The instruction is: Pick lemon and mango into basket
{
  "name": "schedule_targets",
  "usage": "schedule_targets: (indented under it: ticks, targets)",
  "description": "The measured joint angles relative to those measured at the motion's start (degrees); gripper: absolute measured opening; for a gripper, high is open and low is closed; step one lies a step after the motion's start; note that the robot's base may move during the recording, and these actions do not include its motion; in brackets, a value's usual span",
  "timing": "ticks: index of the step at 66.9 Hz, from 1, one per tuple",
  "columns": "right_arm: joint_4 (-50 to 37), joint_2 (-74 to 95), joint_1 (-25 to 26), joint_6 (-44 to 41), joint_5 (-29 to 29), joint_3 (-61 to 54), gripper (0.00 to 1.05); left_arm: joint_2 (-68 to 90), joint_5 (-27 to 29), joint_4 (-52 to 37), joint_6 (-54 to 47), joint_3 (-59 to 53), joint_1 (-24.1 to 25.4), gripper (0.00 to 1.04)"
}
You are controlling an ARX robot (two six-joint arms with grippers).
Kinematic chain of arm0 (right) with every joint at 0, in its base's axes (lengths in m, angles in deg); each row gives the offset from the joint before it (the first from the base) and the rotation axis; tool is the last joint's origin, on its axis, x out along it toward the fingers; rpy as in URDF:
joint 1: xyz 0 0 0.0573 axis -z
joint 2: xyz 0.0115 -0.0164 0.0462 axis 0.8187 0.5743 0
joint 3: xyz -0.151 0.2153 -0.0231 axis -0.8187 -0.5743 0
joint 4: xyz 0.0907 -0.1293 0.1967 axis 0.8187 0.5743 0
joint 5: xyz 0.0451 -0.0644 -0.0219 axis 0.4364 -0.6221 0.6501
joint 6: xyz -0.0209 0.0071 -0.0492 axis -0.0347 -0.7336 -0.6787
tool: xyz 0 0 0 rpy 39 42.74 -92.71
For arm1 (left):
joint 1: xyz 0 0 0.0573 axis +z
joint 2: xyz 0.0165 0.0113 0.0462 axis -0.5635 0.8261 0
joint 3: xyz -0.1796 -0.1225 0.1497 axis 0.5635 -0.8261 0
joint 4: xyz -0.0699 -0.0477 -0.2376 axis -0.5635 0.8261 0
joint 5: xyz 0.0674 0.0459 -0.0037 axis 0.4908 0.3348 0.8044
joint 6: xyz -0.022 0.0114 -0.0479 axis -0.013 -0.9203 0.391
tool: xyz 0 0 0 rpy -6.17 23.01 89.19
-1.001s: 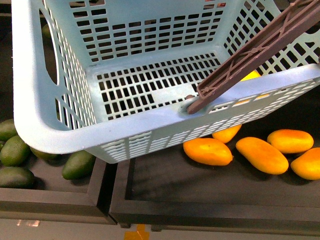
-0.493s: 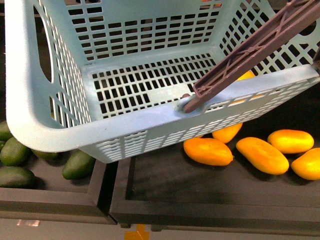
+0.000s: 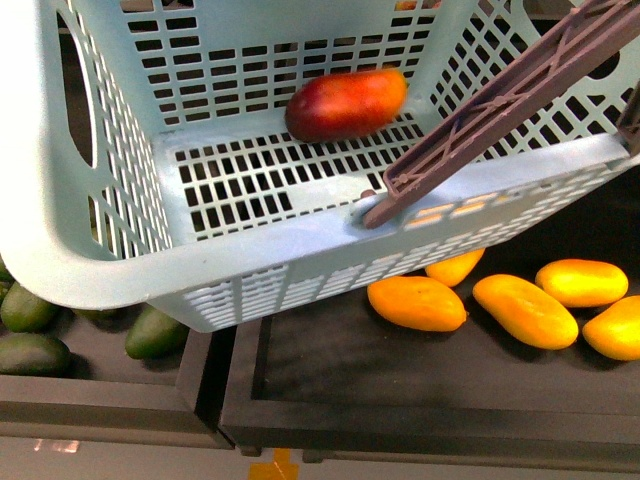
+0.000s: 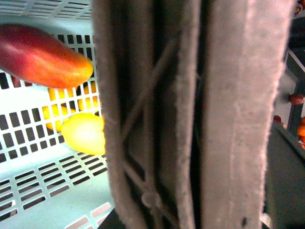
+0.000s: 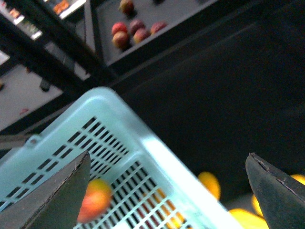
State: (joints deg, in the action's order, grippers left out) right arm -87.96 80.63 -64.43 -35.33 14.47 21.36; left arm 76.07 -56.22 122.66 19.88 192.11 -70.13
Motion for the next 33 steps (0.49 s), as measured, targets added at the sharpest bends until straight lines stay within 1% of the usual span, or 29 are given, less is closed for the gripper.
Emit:
schedule_targets:
  ticks: [3, 6, 8, 9, 11, 13, 15, 16, 20, 26, 30, 33]
  targets:
    - [-4.74, -3.5, 2.23, -4.68, 2.56, -3.02, 0.91, 0.0, 0.22, 0.0, -0.22, 0.0, 0.0, 0.15]
    - [-14.47, -7.54, 4.52, -11.21, 6.19, -8.44, 0.83, 0.0, 0.28, 0.0, -0.28, 0.0, 0.0, 0.15]
    - [-19.43, -9.66, 5.31, -16.09, 7.08, -11.63, 0.78, 0.0, 0.15, 0.0, -0.22, 0.0, 0.04, 0.15]
    - [-20.85, -10.32, 5.49, -16.74, 7.32, -12.66, 0.76, 0.0, 0.11, 0.0, -0.15, 0.0, 0.04, 0.15]
    - [-25.31, -12.48, 5.79, -21.18, 8.07, -16.33, 0.69, 0.0, 0.04, 0.0, 0.02, 0.0, 0.04, 0.15]
    - [-27.58, -13.79, 5.86, -23.98, 8.55, -18.82, 0.64, 0.02, -0.17, 0.0, 0.0, 0.0, 0.02, 0.15]
    - [-29.33, -15.02, 6.03, -25.9, 8.92, -21.73, 0.57, 0.02, -0.26, 0.0, 0.0, 0.0, -0.09, 0.15]
    - [-29.62, -15.28, 6.1, -26.36, 8.96, -22.43, 0.55, 0.02, -0.35, 0.0, 0.0, 0.0, -0.13, 0.15]
    - [-30.86, -16.52, 7.78, -28.48, 11.93, -26.47, 0.45, 0.02, -0.52, 0.0, 0.04, 0.0, -0.24, 0.15]
    - [-32.24, -18.84, 9.2, -29.75, 12.02, -31.23, 0.29, 0.02, -0.85, 0.0, 0.13, 0.0, -0.2, 0.15]
    - [-32.87, -20.44, 9.29, -29.99, 12.07, -33.31, 0.2, 0.02, -0.72, 0.0, 0.17, 0.0, -0.07, 0.15]
    - [-33.46, -22.34, 9.33, -30.25, 12.11, -35.47, 0.1, 0.02, -0.22, 0.0, 0.13, 0.0, -0.07, 0.15]
